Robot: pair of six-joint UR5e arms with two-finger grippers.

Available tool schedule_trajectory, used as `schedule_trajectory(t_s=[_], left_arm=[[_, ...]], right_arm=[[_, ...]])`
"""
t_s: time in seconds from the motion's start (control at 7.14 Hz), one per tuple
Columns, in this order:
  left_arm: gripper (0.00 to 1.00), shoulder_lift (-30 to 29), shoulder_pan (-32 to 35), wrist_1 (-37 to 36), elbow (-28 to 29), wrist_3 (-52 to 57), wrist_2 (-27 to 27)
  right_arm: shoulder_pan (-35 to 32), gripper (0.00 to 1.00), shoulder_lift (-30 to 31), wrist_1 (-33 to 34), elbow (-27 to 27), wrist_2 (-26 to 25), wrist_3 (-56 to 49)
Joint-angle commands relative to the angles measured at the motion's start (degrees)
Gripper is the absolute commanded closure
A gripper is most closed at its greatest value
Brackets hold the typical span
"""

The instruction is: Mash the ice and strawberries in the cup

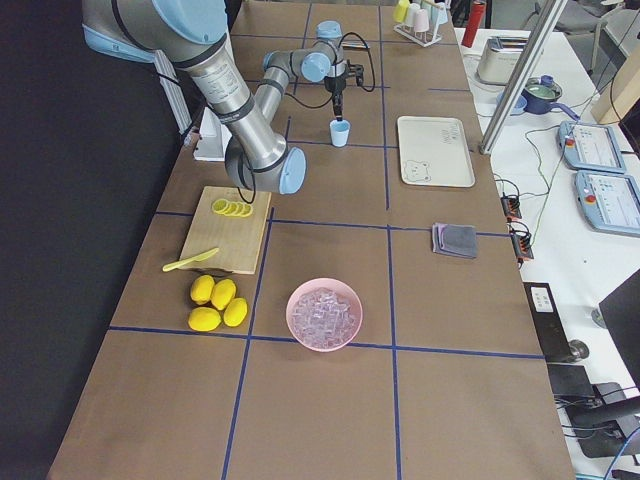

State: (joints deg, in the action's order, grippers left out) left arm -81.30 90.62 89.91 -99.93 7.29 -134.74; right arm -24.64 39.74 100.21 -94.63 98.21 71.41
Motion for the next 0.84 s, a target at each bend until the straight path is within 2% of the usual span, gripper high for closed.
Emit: schedule_trajectory(t_s=[0.0, 0.28, 0.42, 0.7], left_arm=[[0.0, 0.0, 0.0, 0.0, 0.0, 0.0, 0.0], [0.0, 0.0, 0.0, 0.1, 0.0, 0.0, 0.0], [0.0, 0.0, 0.0, 0.0, 0.1, 0.0, 0.0], [0.0, 0.0, 0.0, 0.0, 0.1, 0.0, 0.0]], right_arm=[[-0.1, 0.02, -0.1, 0.0, -0.3, 0.1, 0.1], [-3.2, 0.02, 2.1, 0.3, -2.5, 2.7, -1.5], [-6.6, 0.02, 6.4, 0.3, -6.4, 5.9, -6.6], [-14.7, 0.02, 19.3, 0.3, -16.5, 12.1, -20.2]])
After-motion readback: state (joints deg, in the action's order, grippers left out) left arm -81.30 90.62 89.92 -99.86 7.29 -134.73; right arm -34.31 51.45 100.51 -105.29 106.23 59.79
